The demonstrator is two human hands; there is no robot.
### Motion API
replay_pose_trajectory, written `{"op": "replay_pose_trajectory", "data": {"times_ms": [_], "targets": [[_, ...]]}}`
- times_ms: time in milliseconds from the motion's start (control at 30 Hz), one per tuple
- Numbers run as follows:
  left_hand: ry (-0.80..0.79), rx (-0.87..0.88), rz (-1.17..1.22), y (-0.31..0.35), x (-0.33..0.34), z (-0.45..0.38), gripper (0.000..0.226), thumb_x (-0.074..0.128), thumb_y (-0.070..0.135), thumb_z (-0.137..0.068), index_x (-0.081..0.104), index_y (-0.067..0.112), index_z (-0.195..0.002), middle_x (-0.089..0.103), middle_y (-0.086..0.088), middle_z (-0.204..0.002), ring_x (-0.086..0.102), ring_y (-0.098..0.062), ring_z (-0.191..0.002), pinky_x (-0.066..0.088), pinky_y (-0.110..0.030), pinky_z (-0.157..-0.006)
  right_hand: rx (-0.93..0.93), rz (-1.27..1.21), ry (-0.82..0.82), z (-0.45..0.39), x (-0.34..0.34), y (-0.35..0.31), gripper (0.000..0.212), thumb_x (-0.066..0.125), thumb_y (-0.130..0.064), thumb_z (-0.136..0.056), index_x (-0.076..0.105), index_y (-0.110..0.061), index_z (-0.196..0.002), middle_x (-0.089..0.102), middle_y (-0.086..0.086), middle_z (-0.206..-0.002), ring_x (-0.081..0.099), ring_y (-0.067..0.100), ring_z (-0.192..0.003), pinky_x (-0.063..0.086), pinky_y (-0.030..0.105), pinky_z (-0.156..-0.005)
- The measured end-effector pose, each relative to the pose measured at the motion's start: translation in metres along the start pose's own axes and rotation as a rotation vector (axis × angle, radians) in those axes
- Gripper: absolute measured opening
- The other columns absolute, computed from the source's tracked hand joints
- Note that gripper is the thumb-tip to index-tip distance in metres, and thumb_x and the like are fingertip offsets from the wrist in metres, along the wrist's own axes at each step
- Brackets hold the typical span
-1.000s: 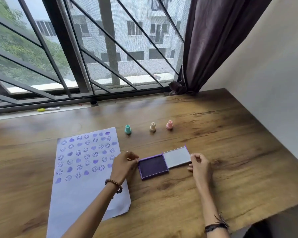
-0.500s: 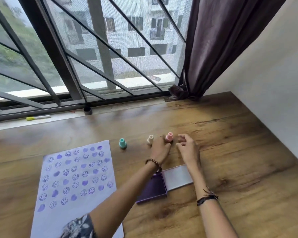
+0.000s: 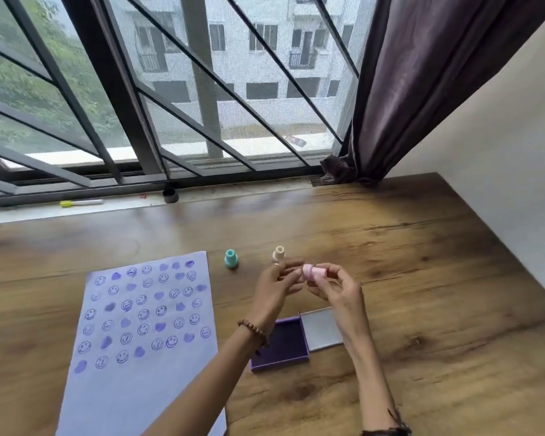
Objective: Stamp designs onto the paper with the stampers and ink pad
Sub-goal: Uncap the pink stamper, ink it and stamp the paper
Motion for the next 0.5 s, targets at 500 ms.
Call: {"op": "replay_pose_trajectory", "data": {"times_ms": [500], "targets": [[-0.019, 0.104, -0.230, 0.002, -0.038, 0.060, 0.013, 0.064, 0.014, -0.082, 0.069, 0.026, -0.078, 0.068, -0.004, -0.074, 0.060, -0.011, -0.071, 0.052, -0.027, -0.073, 0.122, -0.122, 0.128, 0.075, 0.040, 0.019, 0.028, 0.038, -0.020, -0.097, 0.055, -0.016, -0.074, 0.050, 0.004, -0.063, 0.051, 0.000, -0.046, 0.044, 0.019, -0.049]]}}
Point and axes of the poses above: each hand's wrist, its own z-axis away from the middle knuckle, its own x-axis out of the palm, y = z × x, the point moved 4 cm from there along -z, towards the middle knuckle
